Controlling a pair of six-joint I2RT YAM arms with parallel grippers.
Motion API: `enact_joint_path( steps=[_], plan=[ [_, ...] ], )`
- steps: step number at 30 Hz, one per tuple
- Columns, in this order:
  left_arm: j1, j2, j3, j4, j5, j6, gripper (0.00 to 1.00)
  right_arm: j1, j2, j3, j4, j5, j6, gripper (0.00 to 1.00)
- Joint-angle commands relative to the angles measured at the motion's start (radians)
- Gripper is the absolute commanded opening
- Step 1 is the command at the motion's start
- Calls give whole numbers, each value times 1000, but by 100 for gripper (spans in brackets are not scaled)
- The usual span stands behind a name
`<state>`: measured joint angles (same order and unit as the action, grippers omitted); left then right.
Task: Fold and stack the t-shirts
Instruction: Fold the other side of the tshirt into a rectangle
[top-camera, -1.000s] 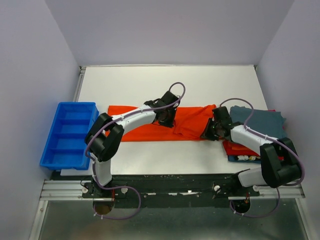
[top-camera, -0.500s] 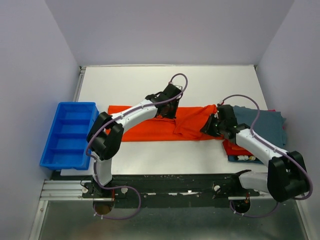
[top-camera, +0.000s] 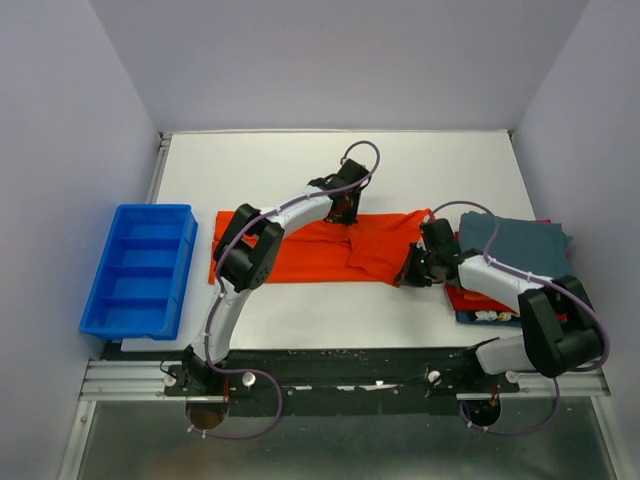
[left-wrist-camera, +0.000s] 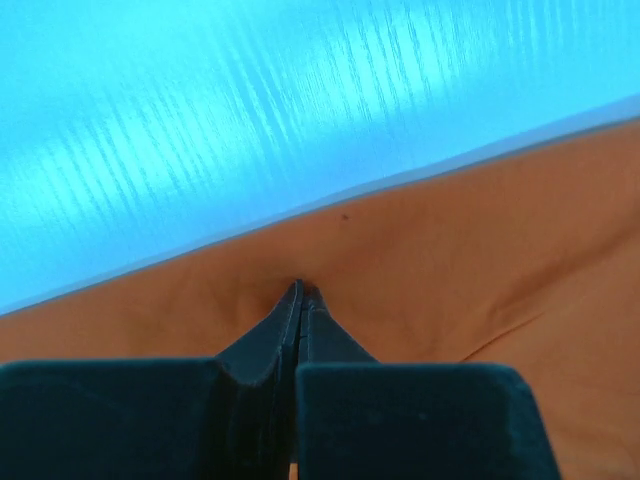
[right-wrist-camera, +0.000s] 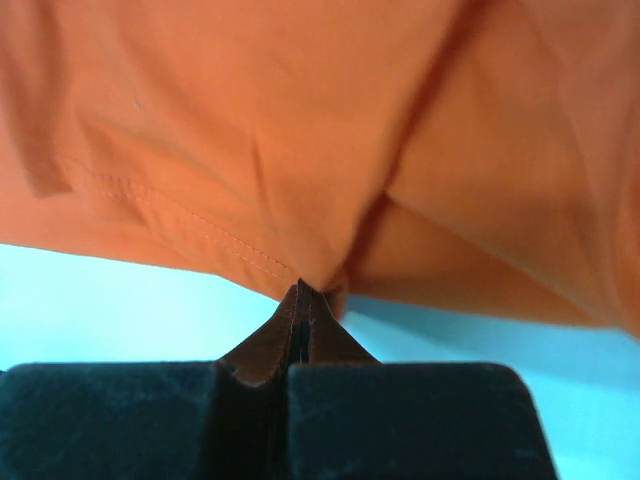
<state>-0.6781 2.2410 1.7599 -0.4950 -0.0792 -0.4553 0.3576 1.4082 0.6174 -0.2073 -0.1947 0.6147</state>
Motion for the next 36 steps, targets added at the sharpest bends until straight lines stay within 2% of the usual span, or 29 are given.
enact_joint_path(
  steps=[1,4,10,12,16,19,22,27,31,36],
  plan=[
    [8,40,58,-88,-34,0,4,15,-107,-88,-40,3,49,1],
    [14,46,72,-97,-30,7,4,15,-166,-90,-88,34,46,1],
    [14,-35,44,-57,-18,32,8,15,-199,46,-153,138,7,3],
    [14,-96,4,-24,-13,36,9,15,-174,103,-156,170,-6,4],
    [15,-216,-68,9,-47,44,22,15,-82,206,-161,257,5,1],
    [14,-285,-135,30,-62,49,26,11,12,258,-170,291,28,1],
    [17,-320,-197,27,-76,40,26,0,115,303,-197,287,66,1],
    [81,-385,-348,38,-90,-5,22,-14,224,334,-302,374,141,1],
    [185,-475,-514,96,-99,-66,16,-23,198,309,-325,446,174,1],
    [259,-561,-645,150,-163,-100,16,-23,111,305,-328,486,171,1]
  ],
)
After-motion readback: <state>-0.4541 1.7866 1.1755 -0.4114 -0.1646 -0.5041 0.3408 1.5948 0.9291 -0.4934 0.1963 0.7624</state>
